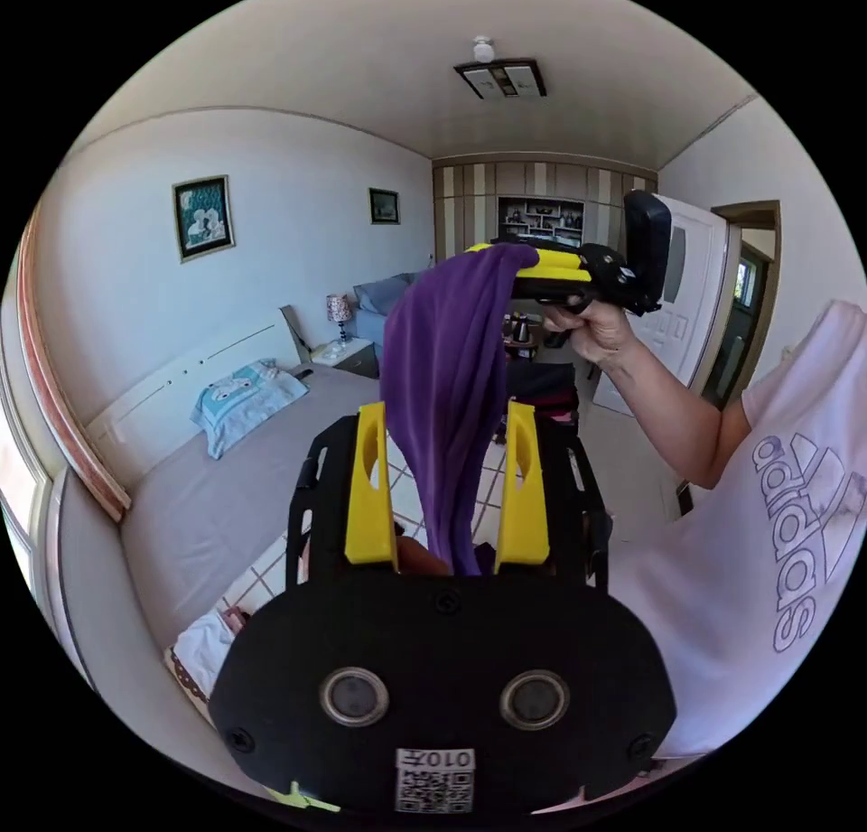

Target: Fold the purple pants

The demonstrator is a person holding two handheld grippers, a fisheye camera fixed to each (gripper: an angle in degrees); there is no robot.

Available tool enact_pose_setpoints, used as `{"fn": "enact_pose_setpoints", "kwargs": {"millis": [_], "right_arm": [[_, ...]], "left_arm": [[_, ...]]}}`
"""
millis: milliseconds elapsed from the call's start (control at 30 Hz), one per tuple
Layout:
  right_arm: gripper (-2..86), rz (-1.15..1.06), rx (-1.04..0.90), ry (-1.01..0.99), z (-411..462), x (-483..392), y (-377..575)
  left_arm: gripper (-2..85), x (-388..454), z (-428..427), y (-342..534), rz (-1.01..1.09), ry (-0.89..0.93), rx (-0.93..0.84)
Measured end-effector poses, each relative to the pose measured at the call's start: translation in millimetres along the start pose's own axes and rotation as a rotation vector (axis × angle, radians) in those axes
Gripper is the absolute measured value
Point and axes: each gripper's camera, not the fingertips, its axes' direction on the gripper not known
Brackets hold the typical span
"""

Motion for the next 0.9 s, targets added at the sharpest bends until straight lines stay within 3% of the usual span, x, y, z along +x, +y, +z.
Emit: {"fn": "enact_pose_setpoints", "kwargs": {"millis": [67, 167, 233, 333, 433, 667, 900], "right_arm": [[5.1, -0.133, 0.003, -0.05, 9, -12, -16], [5.8, -0.266, -0.106, 0.027, 30, -24, -25], [6.5, -0.275, -0.17, 0.012, 45, -21, -23], [7.6, -0.133, -0.16, -0.043, 54, 0, -3], [7.1, 0.061, -0.105, -0.018, 53, 17, 32], [10.0, 0.315, -0.035, -0.243, 78, -15, 74], [8.1, 0.366, -0.006, -0.189, 96, -8, 75]], "left_arm": [[14.4, 11, 7, -9, 0.039, -0.03, -0.027], [10.0, 14, 18, -10, 0.032, -0.216, -0.119], [5.6, -12, 26, 4, -0.084, -0.128, -0.148], [2.4, -67, 38, 46, -0.358, 0.113, -0.119], [1.4, -93, 31, 86, -0.547, 0.129, -0.042], [1.1, -97, 10, 91, -0.685, 0.086, 0.116], [1.6, -91, 8, 88, -0.706, 0.198, 0.247]]}}
